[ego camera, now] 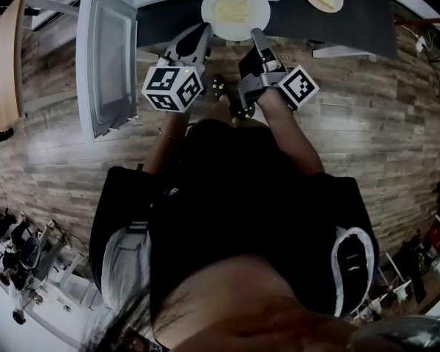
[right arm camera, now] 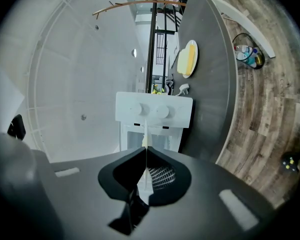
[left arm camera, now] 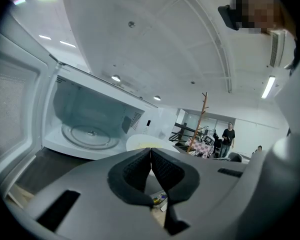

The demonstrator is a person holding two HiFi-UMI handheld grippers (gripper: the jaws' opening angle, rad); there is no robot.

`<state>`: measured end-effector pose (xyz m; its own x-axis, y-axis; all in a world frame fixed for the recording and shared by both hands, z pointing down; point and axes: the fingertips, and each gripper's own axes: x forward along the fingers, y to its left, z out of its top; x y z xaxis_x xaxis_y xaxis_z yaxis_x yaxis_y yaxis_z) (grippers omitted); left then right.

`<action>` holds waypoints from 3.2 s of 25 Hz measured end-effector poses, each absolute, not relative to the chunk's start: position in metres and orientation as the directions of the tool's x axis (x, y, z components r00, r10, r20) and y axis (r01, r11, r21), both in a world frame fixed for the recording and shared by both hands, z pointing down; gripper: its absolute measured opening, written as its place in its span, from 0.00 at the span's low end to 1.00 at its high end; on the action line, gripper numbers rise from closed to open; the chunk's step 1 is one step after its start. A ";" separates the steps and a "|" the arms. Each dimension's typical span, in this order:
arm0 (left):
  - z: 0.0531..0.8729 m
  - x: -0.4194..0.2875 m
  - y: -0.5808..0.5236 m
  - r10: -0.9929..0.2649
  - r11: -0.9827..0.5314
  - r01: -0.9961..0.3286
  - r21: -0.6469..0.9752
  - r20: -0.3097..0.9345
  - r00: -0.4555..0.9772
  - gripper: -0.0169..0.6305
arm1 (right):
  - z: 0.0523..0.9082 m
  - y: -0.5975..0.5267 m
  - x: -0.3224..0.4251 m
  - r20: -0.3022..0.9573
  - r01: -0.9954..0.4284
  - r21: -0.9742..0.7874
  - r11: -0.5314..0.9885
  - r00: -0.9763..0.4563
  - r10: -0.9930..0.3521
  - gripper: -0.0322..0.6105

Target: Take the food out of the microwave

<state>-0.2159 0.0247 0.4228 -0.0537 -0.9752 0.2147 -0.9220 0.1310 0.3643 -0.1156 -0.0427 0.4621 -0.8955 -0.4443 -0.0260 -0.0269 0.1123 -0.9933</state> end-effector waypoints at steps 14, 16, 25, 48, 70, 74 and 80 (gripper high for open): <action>0.414 -0.140 -0.005 -0.973 -0.029 -0.935 0.352 0.203 0.107 0.04 | 0.444 -0.054 -0.025 -0.074 -0.020 -0.988 0.154 -0.813 -0.577 0.05; 0.414 -0.129 -0.011 -0.970 -0.059 -0.935 0.351 0.201 0.137 0.04 | 0.443 -0.056 -0.014 -0.079 -0.017 -0.988 0.155 -0.799 -0.596 0.05; 0.405 -0.071 -0.044 -0.941 -0.210 -0.914 0.347 0.184 0.285 0.04 | 0.434 -0.073 0.049 -0.091 -0.030 -0.987 0.156 -0.700 -0.708 0.05; 0.420 0.027 -0.119 -0.785 -0.491 -0.771 0.405 0.178 0.593 0.04 | 0.439 -0.099 0.161 -0.056 -0.107 -0.988 0.108 -0.402 -0.914 0.05; 0.422 0.006 -0.180 -0.745 -0.543 -0.727 0.421 0.157 0.648 0.04 | 0.437 -0.157 0.127 -0.039 -0.171 -0.979 0.113 -0.386 -0.921 0.06; 0.421 0.002 -0.187 -0.749 -0.538 -0.725 0.430 0.150 0.645 0.04 | 0.440 -0.162 0.120 -0.029 -0.162 -0.982 0.098 -0.384 -0.923 0.05; 0.423 -0.008 -0.195 -0.763 -0.519 -0.745 0.419 0.165 0.624 0.04 | 0.444 -0.171 0.125 -0.018 -0.156 -0.984 0.082 -0.376 -0.926 0.06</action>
